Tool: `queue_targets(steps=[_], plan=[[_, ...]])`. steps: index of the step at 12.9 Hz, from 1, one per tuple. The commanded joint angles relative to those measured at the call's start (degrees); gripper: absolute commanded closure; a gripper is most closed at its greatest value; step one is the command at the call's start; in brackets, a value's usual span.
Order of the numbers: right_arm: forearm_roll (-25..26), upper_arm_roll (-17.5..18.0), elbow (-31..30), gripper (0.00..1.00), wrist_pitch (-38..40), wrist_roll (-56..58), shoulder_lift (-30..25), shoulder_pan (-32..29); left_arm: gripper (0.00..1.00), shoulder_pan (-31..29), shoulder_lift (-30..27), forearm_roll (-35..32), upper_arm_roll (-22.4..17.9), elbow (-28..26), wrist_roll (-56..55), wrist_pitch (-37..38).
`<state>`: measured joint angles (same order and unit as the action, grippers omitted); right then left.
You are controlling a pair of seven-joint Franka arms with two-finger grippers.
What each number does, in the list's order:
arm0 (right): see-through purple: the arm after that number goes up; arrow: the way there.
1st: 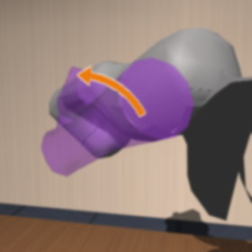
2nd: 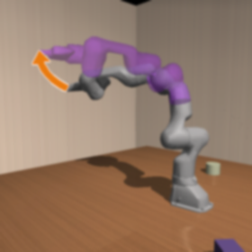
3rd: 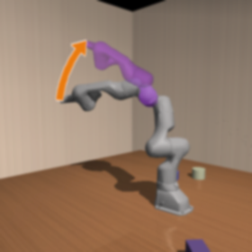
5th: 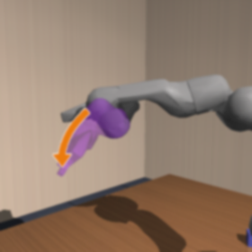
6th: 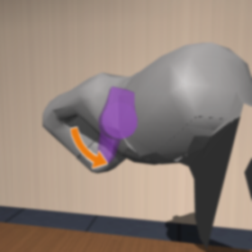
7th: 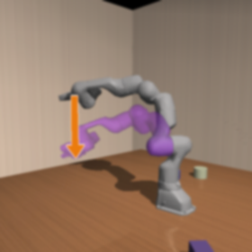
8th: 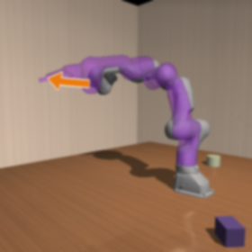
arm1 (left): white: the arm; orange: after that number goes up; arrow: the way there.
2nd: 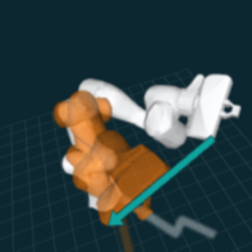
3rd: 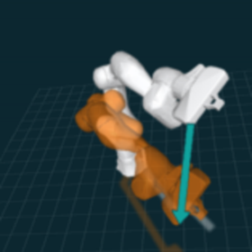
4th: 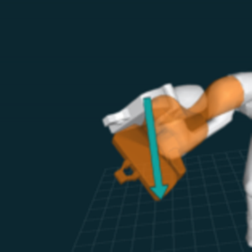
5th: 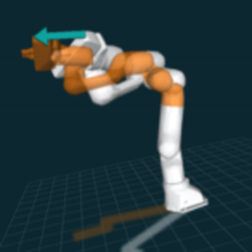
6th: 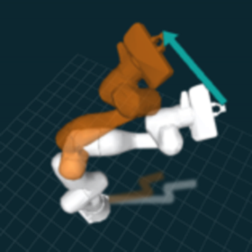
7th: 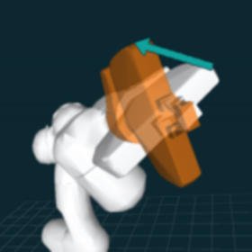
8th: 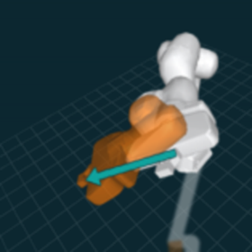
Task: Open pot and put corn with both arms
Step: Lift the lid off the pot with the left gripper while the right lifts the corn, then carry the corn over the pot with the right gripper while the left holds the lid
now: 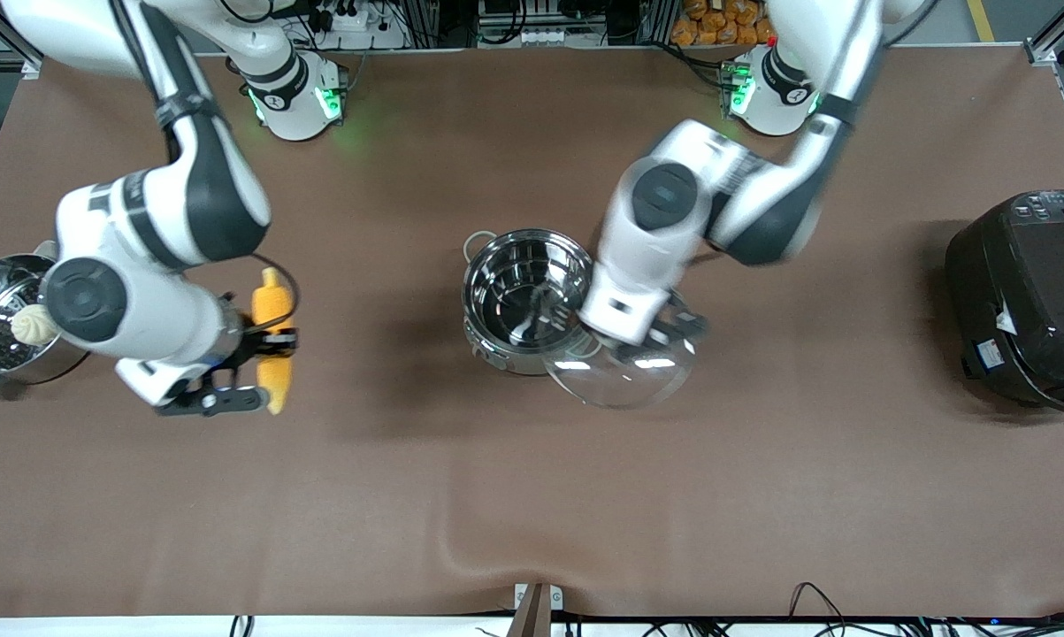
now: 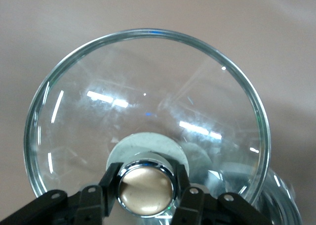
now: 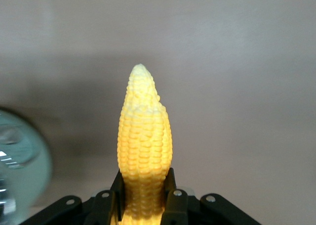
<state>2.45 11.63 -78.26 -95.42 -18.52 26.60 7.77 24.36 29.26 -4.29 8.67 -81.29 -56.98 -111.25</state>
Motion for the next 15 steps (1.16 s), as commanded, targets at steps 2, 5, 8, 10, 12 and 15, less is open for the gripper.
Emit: queue_targets(steps=[2,5,8,10,12,15], plan=[[1.1,10.1,1.2,1.0,0.8,-18.5,-0.2,1.4,1.0,-9.7,-1.1,0.0,0.8,-0.6,-1.9,1.5],[1.6,10.3,1.8,1.0,0.6,-26.1,-0.3,9.2,1.0,-14.2,1.4,0.9,0.9,-0.6,-2.0,0.9],[3.2,7.1,2.7,1.0,-0.7,-33.7,0.0,18.7,1.0,-15.0,4.2,1.7,0.9,-0.8,-1.6,0.8],[3.3,4.2,2.7,1.0,-3.9,-38.1,1.4,24.0,1.0,-15.0,6.6,1.0,0.8,-0.9,-1.3,0.5],[5.8,4.2,2.5,1.0,-7.4,-42.8,3.8,26.2,1.0,-15.0,7.4,0.9,0.8,-1.8,-1.3,-0.2],[10.3,4.1,2.0,1.0,-10.4,-45.0,7.3,28.6,1.0,-15.9,2.9,0.9,0.8,-11.3,-0.7,-8.4]])
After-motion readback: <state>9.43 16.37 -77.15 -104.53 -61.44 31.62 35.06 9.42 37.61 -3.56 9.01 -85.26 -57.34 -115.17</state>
